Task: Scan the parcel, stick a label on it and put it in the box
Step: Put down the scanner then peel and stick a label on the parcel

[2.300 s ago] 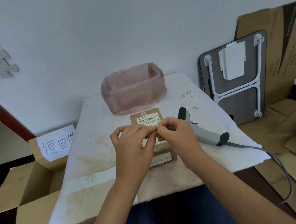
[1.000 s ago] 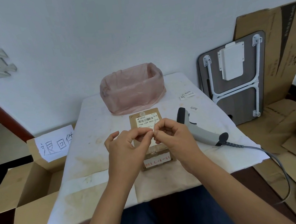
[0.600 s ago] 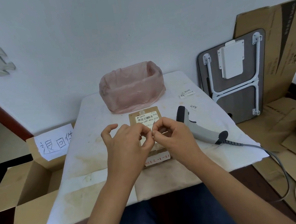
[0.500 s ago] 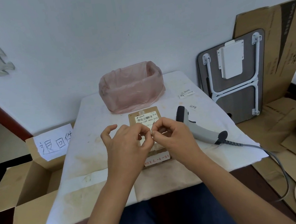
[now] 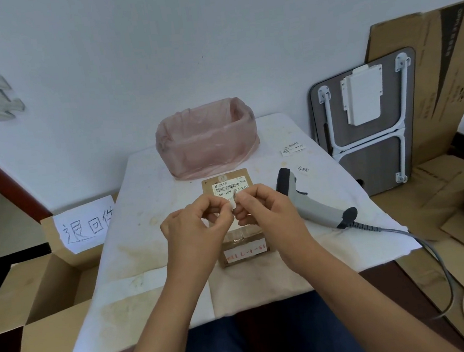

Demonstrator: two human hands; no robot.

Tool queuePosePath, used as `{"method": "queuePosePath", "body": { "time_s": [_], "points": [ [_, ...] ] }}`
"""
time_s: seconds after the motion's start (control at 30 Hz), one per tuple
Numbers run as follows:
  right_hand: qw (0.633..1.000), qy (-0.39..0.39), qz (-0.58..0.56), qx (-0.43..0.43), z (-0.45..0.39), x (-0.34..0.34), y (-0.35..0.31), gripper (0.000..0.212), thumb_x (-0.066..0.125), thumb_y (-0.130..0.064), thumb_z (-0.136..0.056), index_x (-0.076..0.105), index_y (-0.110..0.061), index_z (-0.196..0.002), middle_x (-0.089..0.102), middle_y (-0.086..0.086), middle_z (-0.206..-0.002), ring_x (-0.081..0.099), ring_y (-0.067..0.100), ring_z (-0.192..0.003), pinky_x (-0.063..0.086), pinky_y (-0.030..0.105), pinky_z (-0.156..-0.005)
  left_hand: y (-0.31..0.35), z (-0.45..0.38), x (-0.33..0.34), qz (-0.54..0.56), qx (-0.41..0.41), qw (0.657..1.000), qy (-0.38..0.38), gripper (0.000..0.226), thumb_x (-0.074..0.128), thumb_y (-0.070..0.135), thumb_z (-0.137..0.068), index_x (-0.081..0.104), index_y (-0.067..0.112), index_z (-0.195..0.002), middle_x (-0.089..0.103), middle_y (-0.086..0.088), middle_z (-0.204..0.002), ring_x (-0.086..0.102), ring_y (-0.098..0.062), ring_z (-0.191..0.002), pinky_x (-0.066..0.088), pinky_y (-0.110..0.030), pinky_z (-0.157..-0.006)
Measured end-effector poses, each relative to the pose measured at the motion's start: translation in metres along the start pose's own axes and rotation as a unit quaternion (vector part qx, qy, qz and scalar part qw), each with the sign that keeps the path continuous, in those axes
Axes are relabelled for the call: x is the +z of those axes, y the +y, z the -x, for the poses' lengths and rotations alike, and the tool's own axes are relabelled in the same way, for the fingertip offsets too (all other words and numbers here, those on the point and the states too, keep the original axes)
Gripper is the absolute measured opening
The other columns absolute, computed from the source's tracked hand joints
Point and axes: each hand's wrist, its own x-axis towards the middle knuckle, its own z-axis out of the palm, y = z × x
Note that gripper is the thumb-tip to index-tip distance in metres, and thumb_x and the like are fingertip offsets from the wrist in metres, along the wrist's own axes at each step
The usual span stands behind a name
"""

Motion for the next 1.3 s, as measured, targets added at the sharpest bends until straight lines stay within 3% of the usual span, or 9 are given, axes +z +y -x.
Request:
{"method": "queuePosePath", "body": {
  "time_s": [0.13,0.2,0.27,0.4,0.57,0.77,0.87,1.03,1.3],
  "points": [
    [1.0,-0.001,0.012,0.007,-0.003,0.001,0.0,0.015,0.071,-0.026,-0.084,0.067,-0.012,-0.086,0.068,0.001,-0.078,0.064,0.009,-0.071,0.054,0.023,-0.071,0.004,0.0,0.0,-0.03,0.025,0.999,0.004,0.015,0.065,0.038,-0.088,0.065,0.031,-0.074,0.063,0.012,-0.063,0.056,0.003,-0.083,0.031,-0.043,-0.103],
    [1.0,0.001,0.016,0.008,-0.005,0.001,0.0,0.013,0.073,-0.022,-0.082,0.068,-0.011,-0.085,0.068,0.003,-0.078,0.064,0.01,-0.07,0.053,0.024,-0.07,0.003,-0.001,0.0,-0.027,0.025,0.999,0.003,0.014,0.066,0.036,-0.087,0.066,0.029,-0.075,0.062,0.011,-0.062,0.056,0.003,-0.083,0.032,-0.044,-0.103],
    [1.0,-0.005,0.008,0.011,-0.006,0.0,0.0,0.008,0.071,-0.017,-0.083,0.069,-0.01,-0.085,0.069,0.002,-0.076,0.064,0.009,-0.07,0.053,0.022,-0.069,0.0,-0.003,-0.001,-0.007,0.013,1.0,-0.002,0.015,0.067,0.036,-0.086,0.065,0.031,-0.072,0.064,0.01,-0.064,0.057,0.003,-0.08,0.04,-0.049,-0.099],
    [1.0,-0.016,-0.013,0.012,-0.007,-0.002,-0.001,0.007,0.069,-0.012,-0.085,0.069,-0.005,-0.087,0.07,0.002,-0.073,0.064,0.008,-0.069,0.053,0.02,-0.068,-0.004,-0.005,-0.003,0.012,-0.01,1.0,-0.015,0.013,0.067,0.034,-0.085,0.067,0.029,-0.073,0.066,0.023,-0.08,0.059,0.004,-0.078,0.046,-0.051,-0.092],
    [0.998,-0.033,-0.031,0.033,-0.007,-0.001,-0.003,0.005,0.068,-0.014,-0.086,0.07,-0.009,-0.085,0.071,0.003,-0.075,0.065,0.01,-0.071,0.054,0.02,-0.071,-0.004,-0.006,-0.007,0.049,-0.045,0.997,-0.036,0.012,0.065,0.032,-0.084,0.067,0.028,-0.074,0.07,0.02,-0.077,0.061,0.003,-0.076,0.047,-0.033,-0.083],
    [0.998,-0.03,-0.025,0.044,-0.008,0.001,-0.009,0.007,0.067,-0.012,-0.087,0.068,-0.011,-0.081,0.07,0.001,-0.07,0.065,0.01,-0.07,0.055,0.024,-0.074,-0.007,-0.013,-0.017,0.07,-0.061,0.995,-0.035,0.011,0.064,0.029,-0.085,0.067,0.026,-0.075,0.071,0.011,-0.078,0.06,0.0,-0.073,0.044,-0.026,-0.073],
    [0.998,-0.026,-0.025,0.046,-0.008,0.001,-0.012,0.007,0.067,-0.014,-0.087,0.069,-0.01,-0.081,0.07,0.0,-0.07,0.066,0.009,-0.069,0.054,0.022,-0.073,-0.007,-0.015,-0.021,0.068,-0.062,0.995,-0.035,0.01,0.063,0.03,-0.084,0.067,0.026,-0.076,0.071,0.009,-0.079,0.065,-0.01,-0.08,0.048,-0.029,-0.076],
    [0.998,-0.017,-0.026,0.045,-0.009,0.0,-0.017,0.008,0.065,-0.012,-0.088,0.068,-0.009,-0.08,0.07,0.004,-0.072,0.065,0.01,-0.068,0.054,0.021,-0.072,-0.008,-0.023,-0.023,0.048,-0.056,0.997,-0.02,0.01,0.062,0.03,-0.084,0.066,0.025,-0.076,0.071,0.007,-0.079,0.065,-0.013,-0.081,0.049,-0.035,-0.078],
    [0.998,0.007,-0.048,0.044,-0.031,-0.007,-0.024,0.008,0.063,-0.007,-0.088,0.064,-0.006,-0.08,0.066,0.005,-0.072,0.062,0.011,-0.069,0.055,0.022,-0.075,-0.005,-0.054,-0.017,0.073,-0.073,0.995,0.012,0.01,0.058,0.022,-0.087,0.057,0.023,-0.077,0.069,0.003,-0.082,0.052,-0.007,-0.065,0.035,-0.026,-0.055]
  ]
}}
